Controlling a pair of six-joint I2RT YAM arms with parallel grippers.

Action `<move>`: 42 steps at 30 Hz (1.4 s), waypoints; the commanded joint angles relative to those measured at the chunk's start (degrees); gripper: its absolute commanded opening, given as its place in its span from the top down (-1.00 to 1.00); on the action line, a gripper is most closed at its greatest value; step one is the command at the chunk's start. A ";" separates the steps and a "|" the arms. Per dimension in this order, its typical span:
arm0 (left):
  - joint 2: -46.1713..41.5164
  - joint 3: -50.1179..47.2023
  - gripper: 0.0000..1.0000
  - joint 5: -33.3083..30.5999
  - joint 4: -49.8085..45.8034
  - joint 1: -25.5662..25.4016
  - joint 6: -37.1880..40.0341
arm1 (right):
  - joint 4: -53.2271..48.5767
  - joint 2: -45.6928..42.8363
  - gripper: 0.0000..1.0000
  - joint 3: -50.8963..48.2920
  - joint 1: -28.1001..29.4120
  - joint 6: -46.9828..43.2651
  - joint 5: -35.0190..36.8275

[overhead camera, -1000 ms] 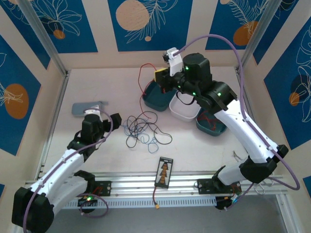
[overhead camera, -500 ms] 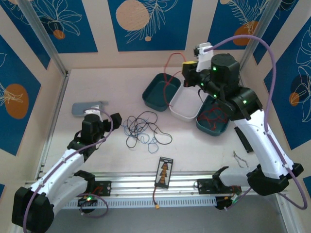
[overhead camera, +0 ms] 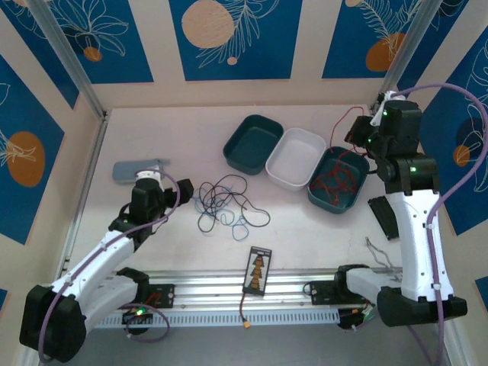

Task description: Untangle the cables

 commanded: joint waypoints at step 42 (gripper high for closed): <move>3.46 1.44 -1.00 2.73 1.20 0.38 -0.90 | 1.83 18.84 1.00 -12.07 -10.42 0.81 -6.11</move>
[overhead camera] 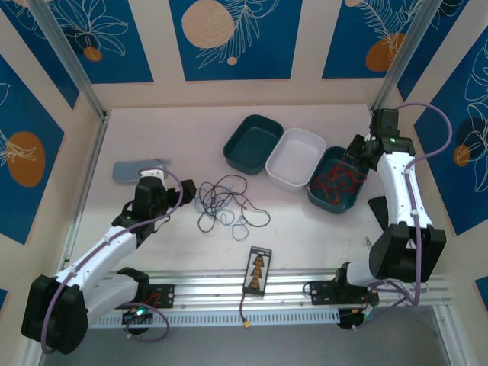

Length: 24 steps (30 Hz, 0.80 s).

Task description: Untangle the cables

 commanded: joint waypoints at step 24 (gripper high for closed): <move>-0.84 0.57 -1.00 0.32 -0.42 0.43 -0.36 | 6.37 13.90 1.00 -2.49 4.37 4.09 1.03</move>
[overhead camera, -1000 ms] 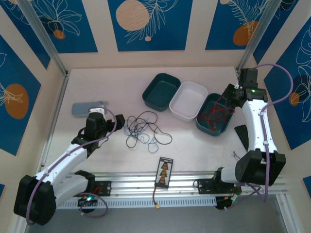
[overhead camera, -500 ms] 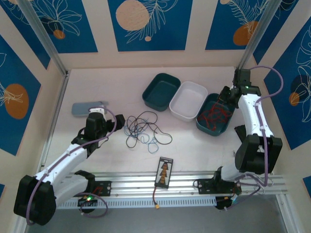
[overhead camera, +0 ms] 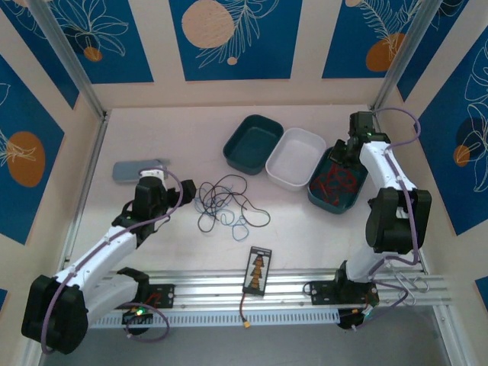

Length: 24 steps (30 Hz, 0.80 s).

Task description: Untangle the cables

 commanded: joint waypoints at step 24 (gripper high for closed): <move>-1.28 0.40 -1.00 0.32 -0.35 0.34 -0.59 | 2.51 3.74 0.84 -5.35 -1.15 3.77 1.08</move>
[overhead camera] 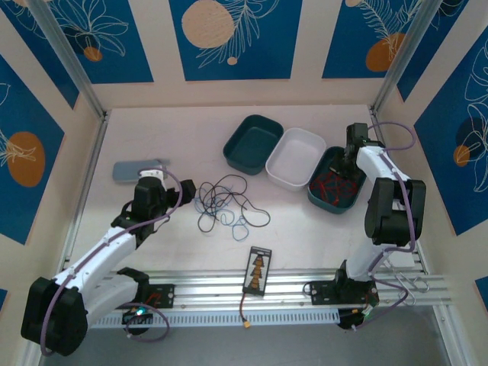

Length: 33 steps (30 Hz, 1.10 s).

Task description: Untangle the cables

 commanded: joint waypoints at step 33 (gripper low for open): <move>9.91 7.37 -1.00 9.87 -3.85 -0.20 -1.34 | -3.74 -26.03 -0.98 -3.27 23.02 0.02 -0.65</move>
